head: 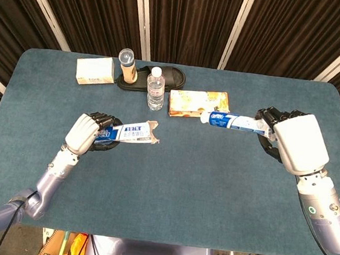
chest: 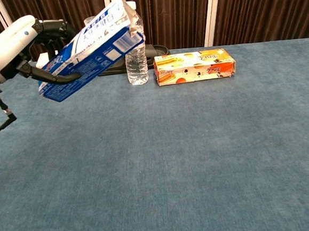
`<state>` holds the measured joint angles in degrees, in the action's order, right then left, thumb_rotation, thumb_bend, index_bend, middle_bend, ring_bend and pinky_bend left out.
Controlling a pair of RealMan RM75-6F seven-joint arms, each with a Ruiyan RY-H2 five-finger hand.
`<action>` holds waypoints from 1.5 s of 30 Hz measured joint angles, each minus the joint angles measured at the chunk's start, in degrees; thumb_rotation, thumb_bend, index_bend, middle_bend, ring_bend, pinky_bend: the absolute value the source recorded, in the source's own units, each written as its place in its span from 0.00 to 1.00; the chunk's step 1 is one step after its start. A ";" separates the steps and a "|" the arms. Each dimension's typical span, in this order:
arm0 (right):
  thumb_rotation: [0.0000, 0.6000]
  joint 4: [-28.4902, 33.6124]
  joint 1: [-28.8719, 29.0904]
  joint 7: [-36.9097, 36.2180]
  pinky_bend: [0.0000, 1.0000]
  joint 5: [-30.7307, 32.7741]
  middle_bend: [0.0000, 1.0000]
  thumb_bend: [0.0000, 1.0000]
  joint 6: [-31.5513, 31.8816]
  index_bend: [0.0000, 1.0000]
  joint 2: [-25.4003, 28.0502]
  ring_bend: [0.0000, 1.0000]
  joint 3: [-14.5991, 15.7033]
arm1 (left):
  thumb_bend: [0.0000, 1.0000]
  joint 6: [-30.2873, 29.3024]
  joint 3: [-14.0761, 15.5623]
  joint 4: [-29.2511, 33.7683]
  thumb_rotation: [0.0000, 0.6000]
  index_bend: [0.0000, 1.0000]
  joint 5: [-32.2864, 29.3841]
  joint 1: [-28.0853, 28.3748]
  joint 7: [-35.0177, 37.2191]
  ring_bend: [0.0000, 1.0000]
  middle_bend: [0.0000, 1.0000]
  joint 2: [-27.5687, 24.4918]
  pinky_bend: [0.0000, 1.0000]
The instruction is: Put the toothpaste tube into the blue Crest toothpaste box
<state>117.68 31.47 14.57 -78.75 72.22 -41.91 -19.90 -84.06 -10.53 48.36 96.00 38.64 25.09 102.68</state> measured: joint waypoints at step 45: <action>1.00 8.78 0.06 -6.75 0.73 -1.74 0.85 0.47 -2.10 0.92 5.11 0.73 -1.11 | 0.37 -5.94 -3.32 -14.65 1.00 0.35 -4.93 11.98 8.40 0.49 0.51 17.31 0.58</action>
<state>126.45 31.52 7.82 -80.49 70.12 -36.81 -21.01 -89.99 -13.86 33.71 91.08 50.62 33.49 119.99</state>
